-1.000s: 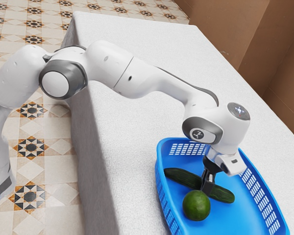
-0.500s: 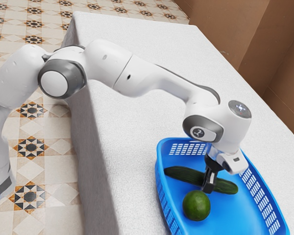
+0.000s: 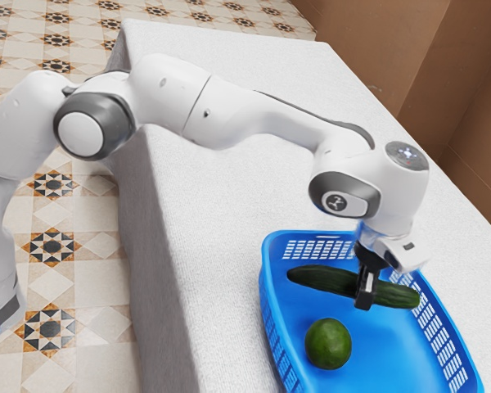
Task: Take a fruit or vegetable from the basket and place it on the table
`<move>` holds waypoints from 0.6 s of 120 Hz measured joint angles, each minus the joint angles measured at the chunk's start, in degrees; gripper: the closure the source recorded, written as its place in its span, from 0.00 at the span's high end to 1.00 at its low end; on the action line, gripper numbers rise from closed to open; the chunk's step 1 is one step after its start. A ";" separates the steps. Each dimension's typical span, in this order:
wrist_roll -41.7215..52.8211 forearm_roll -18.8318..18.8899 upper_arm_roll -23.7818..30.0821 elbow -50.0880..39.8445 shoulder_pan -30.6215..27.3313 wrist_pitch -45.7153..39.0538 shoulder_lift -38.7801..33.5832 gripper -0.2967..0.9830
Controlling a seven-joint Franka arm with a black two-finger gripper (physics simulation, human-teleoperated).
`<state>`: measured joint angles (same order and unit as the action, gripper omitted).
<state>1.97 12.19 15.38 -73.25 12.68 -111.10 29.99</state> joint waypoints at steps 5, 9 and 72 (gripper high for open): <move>0.02 0.19 0.15 1.14 0.04 0.31 -0.12 0.38; 0.04 0.31 0.22 1.99 0.05 0.68 -0.33 0.38; 1.30 2.06 -10.27 6.52 -0.52 10.62 -7.37 0.38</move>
<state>3.27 14.26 5.11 -66.73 12.17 -100.47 22.63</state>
